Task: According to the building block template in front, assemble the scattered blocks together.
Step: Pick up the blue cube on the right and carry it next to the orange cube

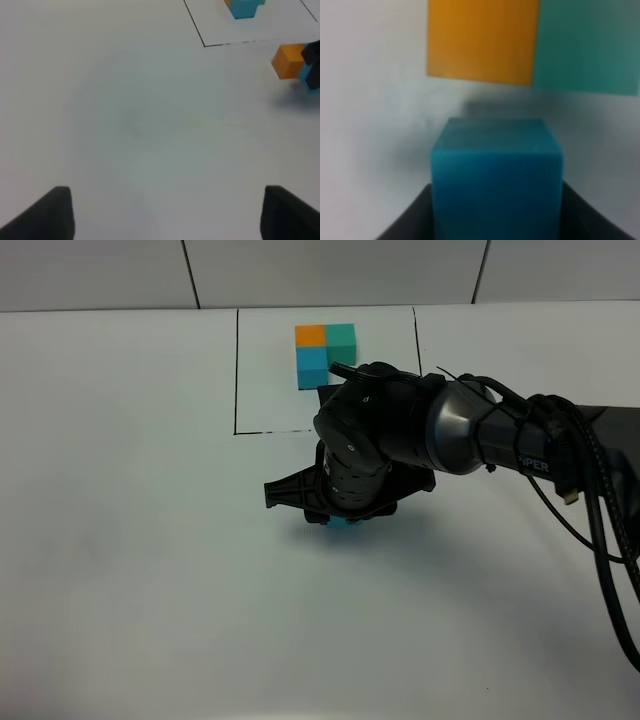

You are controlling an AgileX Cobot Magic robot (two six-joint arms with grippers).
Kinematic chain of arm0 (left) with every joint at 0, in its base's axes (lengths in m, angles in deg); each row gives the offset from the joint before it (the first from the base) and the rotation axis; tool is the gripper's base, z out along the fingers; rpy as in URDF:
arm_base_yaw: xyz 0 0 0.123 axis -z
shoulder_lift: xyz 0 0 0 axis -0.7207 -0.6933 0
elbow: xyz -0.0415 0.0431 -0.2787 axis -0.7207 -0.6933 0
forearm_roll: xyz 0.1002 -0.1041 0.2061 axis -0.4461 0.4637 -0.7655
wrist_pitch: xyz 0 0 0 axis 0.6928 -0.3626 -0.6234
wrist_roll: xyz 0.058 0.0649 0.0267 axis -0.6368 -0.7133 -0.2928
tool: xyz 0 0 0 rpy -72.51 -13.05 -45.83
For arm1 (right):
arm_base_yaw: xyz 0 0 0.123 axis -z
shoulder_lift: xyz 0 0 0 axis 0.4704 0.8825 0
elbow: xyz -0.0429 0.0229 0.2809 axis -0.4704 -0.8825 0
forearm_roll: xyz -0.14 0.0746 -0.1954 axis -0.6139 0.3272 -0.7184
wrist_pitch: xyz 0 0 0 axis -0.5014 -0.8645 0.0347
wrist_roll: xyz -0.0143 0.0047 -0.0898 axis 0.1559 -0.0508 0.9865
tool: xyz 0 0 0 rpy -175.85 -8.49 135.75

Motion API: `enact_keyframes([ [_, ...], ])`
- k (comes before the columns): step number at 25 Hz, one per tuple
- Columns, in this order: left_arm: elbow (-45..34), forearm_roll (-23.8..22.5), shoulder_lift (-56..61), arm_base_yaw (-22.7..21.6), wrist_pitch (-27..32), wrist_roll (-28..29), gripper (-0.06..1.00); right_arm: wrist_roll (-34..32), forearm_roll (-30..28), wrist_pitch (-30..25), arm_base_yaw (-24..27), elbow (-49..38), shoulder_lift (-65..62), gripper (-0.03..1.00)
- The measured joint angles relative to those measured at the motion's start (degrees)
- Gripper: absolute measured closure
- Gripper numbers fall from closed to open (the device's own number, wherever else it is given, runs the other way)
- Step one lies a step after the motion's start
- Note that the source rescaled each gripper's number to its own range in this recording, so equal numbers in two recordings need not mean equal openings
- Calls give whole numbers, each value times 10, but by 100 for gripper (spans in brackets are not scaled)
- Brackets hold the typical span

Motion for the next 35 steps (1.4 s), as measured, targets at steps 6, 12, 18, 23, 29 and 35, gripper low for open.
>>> enact_keyframes([
  [6, 0, 0, 0, 0, 0, 0, 26, 3, 20, -2, 0, 23, 23, 95],
  [12, 0, 0, 0, 0, 0, 0, 26, 3, 24, 0, 0, 24, 41, 95],
  [18, 0, 0, 0, 0, 0, 0, 26, 1, 15, 3, 0, 27, 50, 95],
  [23, 0, 0, 0, 0, 0, 0, 26, 1, 13, 3, 0, 28, 54, 95],
  [29, 0, 0, 0, 0, 0, 0, 26, 0, 14, 4, 2, 29, 57, 95],
  [35, 0, 0, 0, 0, 0, 0, 26, 0, 20, 14, 9, 30, 60, 95],
])
